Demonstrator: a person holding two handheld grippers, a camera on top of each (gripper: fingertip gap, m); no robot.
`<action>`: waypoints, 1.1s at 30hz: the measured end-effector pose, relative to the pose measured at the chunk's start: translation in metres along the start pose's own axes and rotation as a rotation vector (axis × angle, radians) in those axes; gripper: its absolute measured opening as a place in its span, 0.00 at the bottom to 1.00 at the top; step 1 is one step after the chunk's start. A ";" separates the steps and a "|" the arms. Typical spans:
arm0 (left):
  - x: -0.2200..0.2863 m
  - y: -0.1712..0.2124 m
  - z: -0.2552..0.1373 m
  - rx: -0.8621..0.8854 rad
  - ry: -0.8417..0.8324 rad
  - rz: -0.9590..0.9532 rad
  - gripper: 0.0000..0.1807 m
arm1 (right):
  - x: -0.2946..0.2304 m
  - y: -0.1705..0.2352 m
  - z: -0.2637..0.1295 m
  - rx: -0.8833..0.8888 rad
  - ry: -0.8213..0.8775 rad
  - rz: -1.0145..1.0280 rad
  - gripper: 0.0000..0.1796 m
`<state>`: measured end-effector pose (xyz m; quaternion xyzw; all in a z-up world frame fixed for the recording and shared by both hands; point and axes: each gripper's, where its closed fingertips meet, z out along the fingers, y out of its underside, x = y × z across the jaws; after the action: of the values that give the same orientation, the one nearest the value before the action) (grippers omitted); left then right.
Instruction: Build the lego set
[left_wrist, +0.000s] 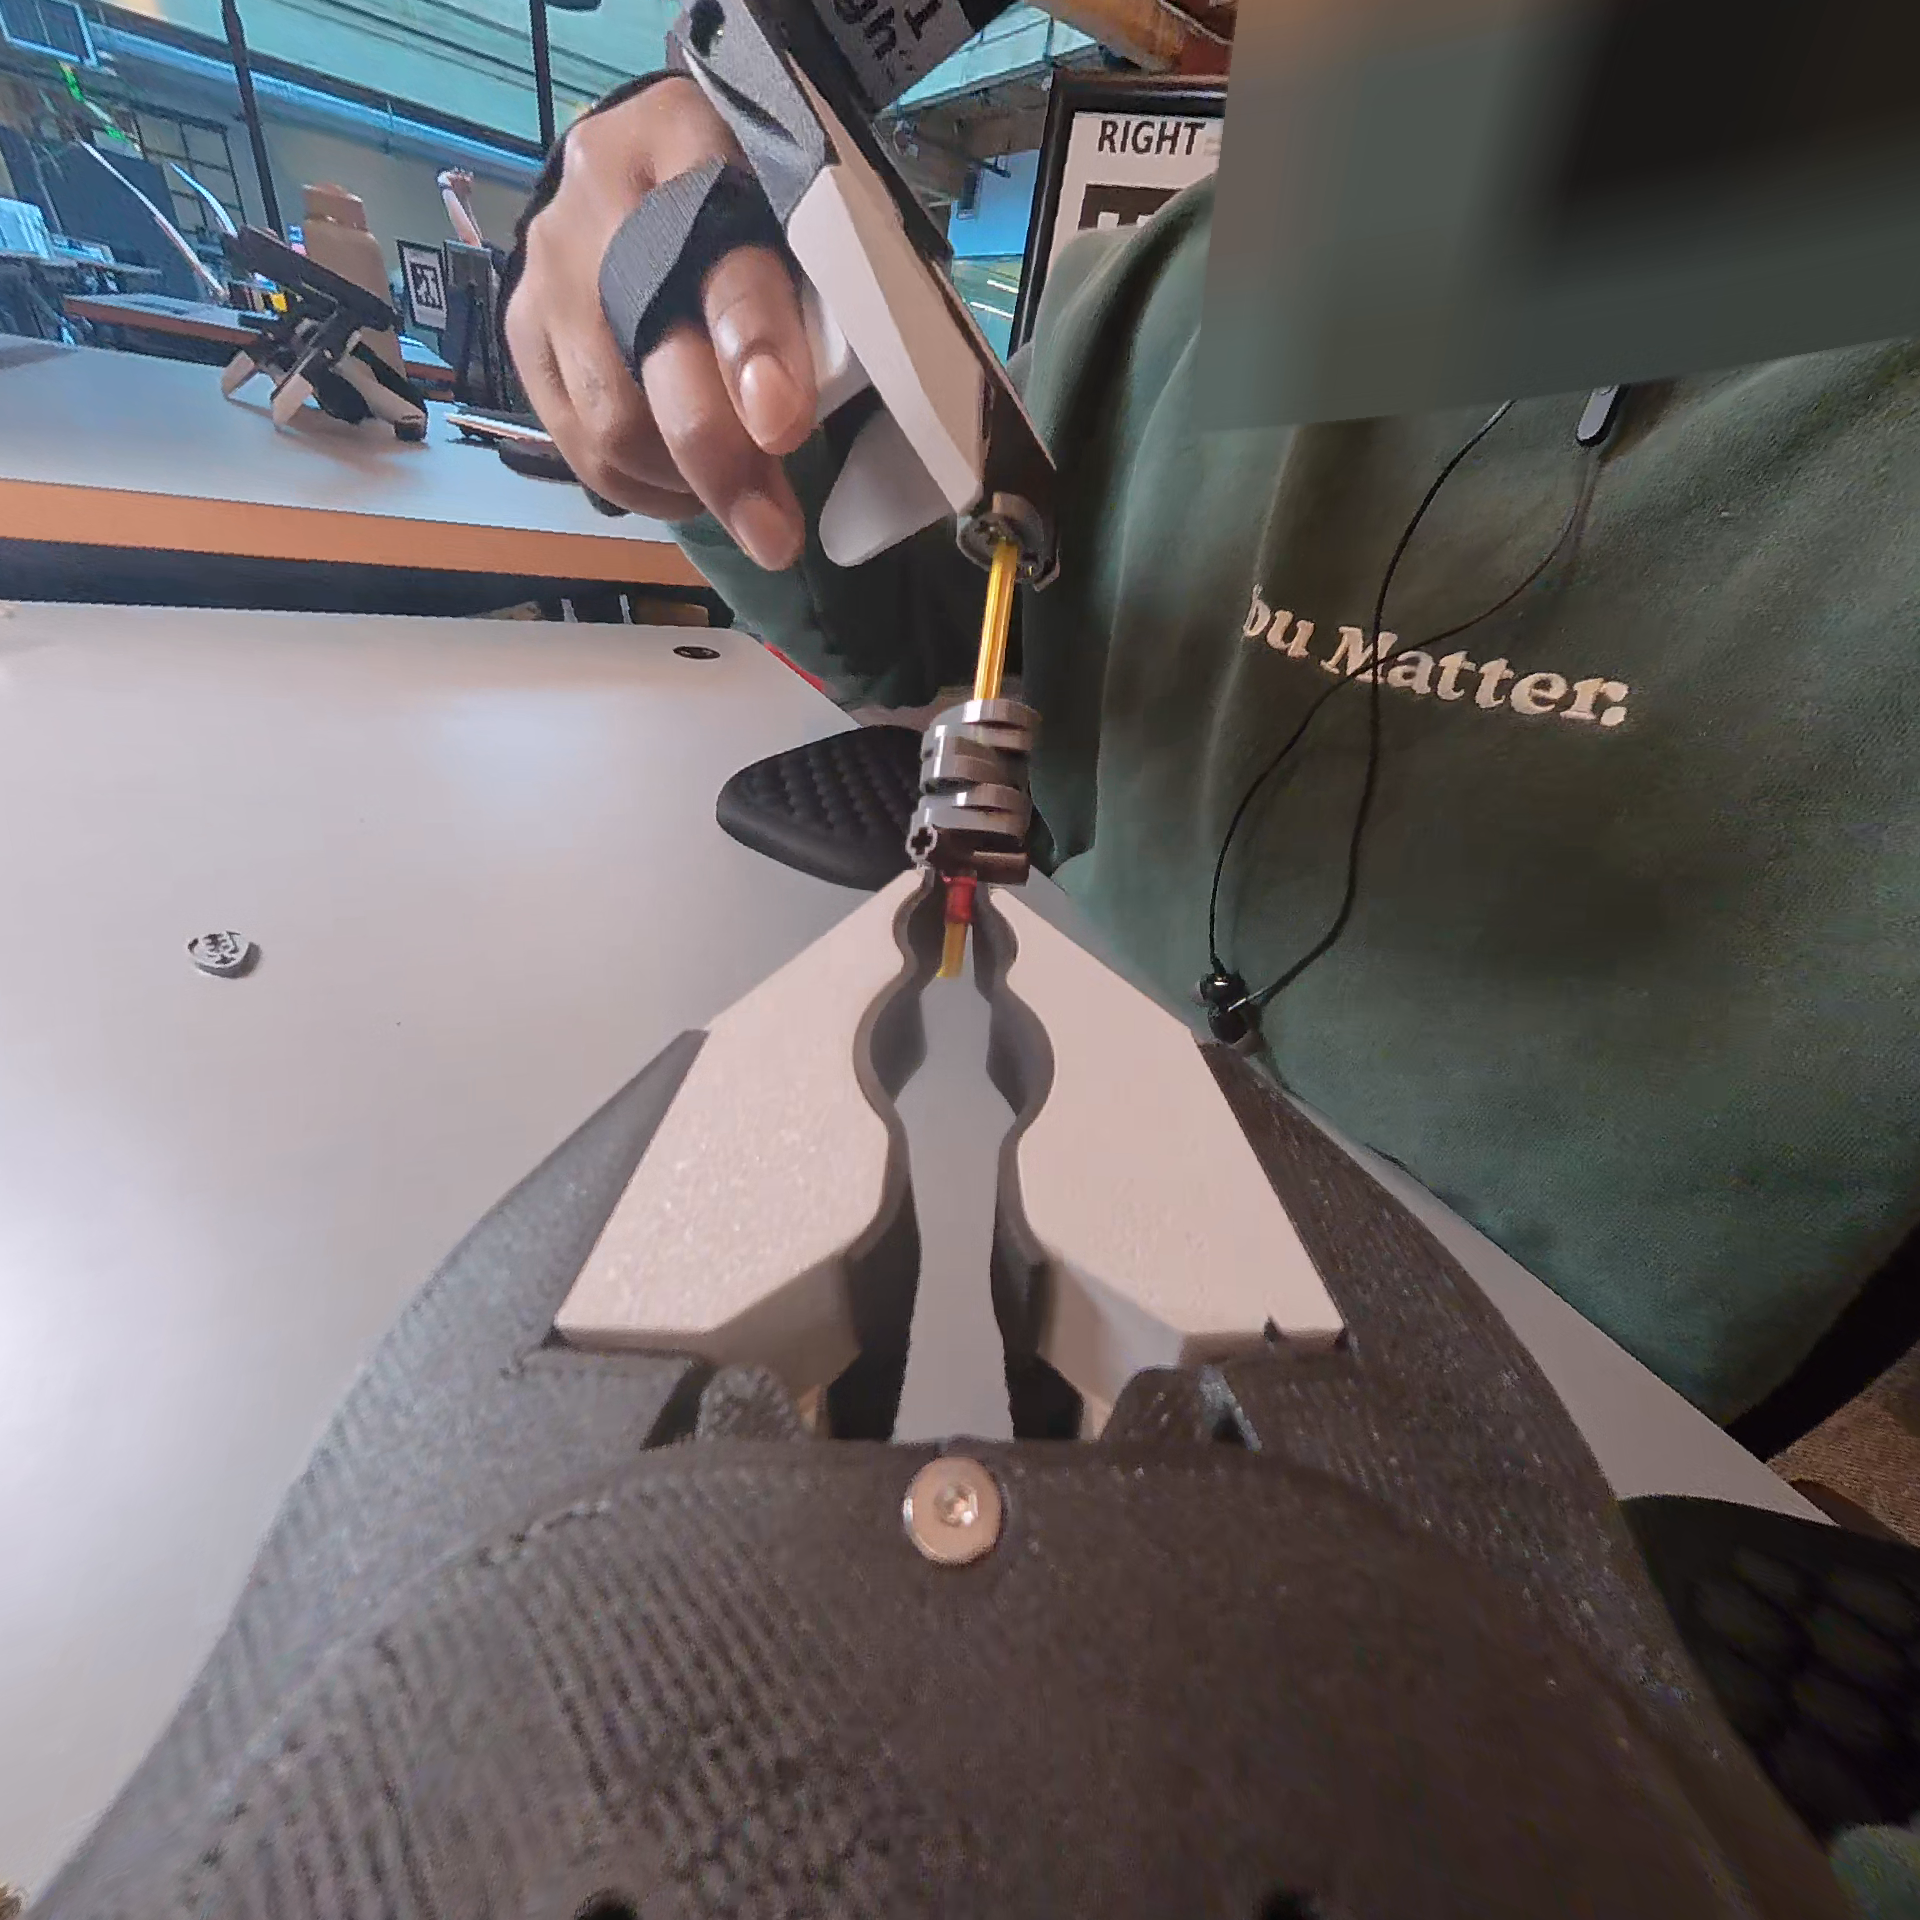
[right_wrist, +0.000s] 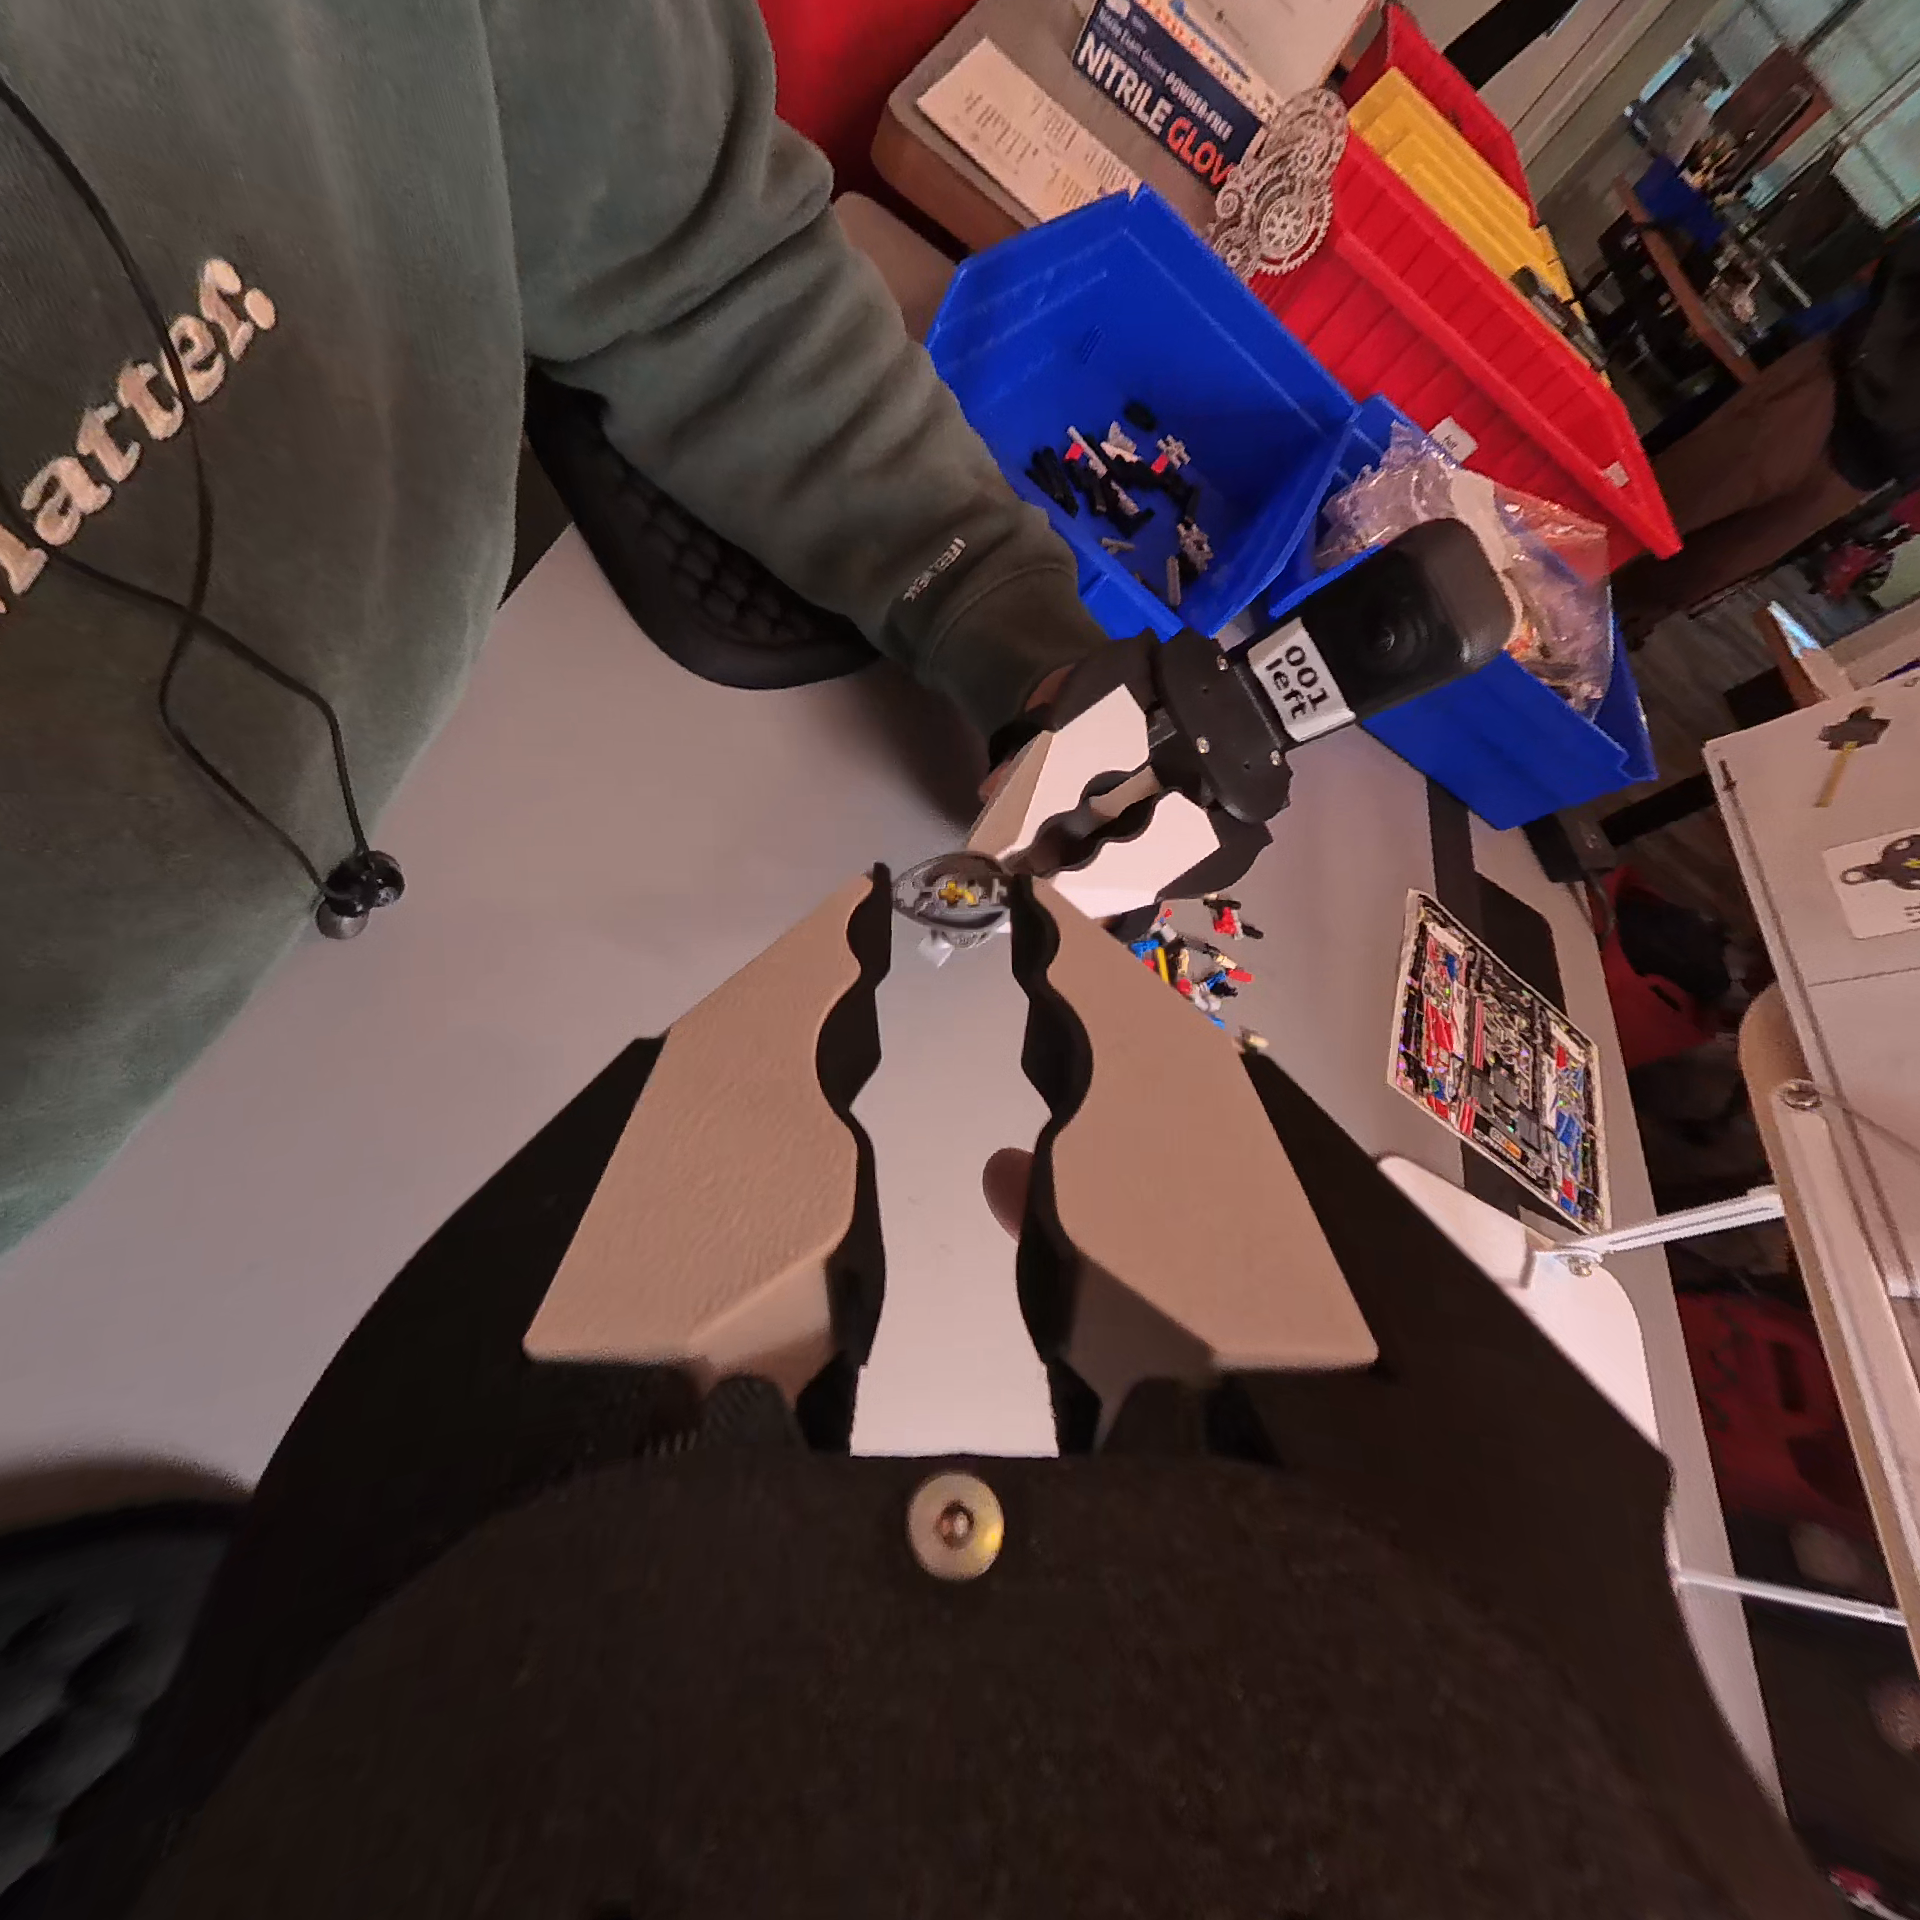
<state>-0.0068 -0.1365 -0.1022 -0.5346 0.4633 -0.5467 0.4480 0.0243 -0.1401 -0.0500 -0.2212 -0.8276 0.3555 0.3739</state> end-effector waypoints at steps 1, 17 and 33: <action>0.000 0.001 0.000 -0.005 0.000 -0.005 0.02 | -0.001 0.002 0.000 -0.009 0.000 -0.002 0.12; 0.001 0.012 0.009 -0.068 0.020 -0.026 0.02 | -0.010 0.023 0.022 -0.036 -0.004 0.027 0.12; 0.004 0.016 0.009 -0.067 0.048 -0.034 0.02 | -0.010 0.020 0.035 -0.014 -0.012 0.046 0.12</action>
<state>0.0022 -0.1429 -0.1171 -0.5439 0.4830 -0.5509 0.4092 0.0050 -0.1478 -0.0861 -0.2407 -0.8270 0.3593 0.3591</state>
